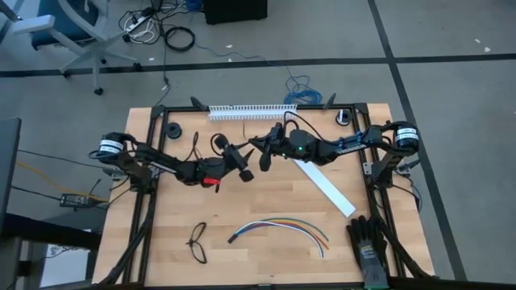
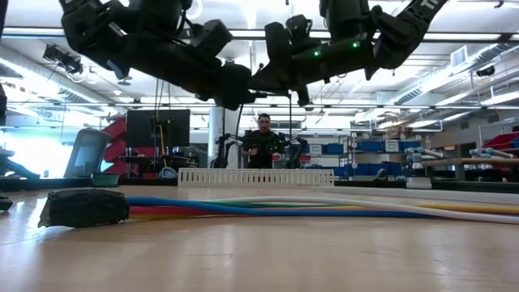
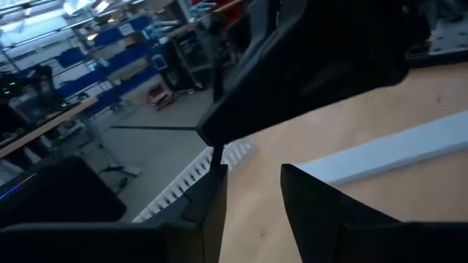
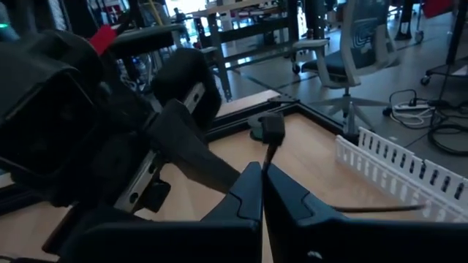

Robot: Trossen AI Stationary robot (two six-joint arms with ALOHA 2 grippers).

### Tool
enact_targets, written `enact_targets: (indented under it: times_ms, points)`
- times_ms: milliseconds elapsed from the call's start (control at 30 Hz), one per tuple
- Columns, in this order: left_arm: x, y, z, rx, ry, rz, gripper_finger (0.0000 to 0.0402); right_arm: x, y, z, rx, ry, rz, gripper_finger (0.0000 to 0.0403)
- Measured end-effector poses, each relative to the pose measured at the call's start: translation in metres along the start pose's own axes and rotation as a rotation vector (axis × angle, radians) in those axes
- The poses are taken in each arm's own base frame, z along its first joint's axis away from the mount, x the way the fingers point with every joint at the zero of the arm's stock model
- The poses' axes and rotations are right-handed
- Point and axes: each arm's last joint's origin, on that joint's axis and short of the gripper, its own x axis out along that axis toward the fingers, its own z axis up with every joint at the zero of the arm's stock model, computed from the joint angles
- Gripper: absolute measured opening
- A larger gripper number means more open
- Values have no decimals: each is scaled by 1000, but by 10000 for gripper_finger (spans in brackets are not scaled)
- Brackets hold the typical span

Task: Ziptie cables
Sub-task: Wrap the zip tie around the cable wires

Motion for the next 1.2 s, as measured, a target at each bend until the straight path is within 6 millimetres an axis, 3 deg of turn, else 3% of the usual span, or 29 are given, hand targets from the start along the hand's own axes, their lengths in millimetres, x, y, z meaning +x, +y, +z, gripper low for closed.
enact_targets:
  times_ms: [433,800,1033,1200]
  points:
    - [2,3,4,-20,1,89,140,1,-4,-3,-7,32,-11,0]
    - [-1,-2,4,29,0,54,140,2,-10,-3,-8,41,-46,0]
    - [-13,-14,3,86,17,2,140,2,-23,-9,18,112,-115,0]
    - [-16,-14,3,230,31,46,140,3,-27,-10,82,159,-27,0]
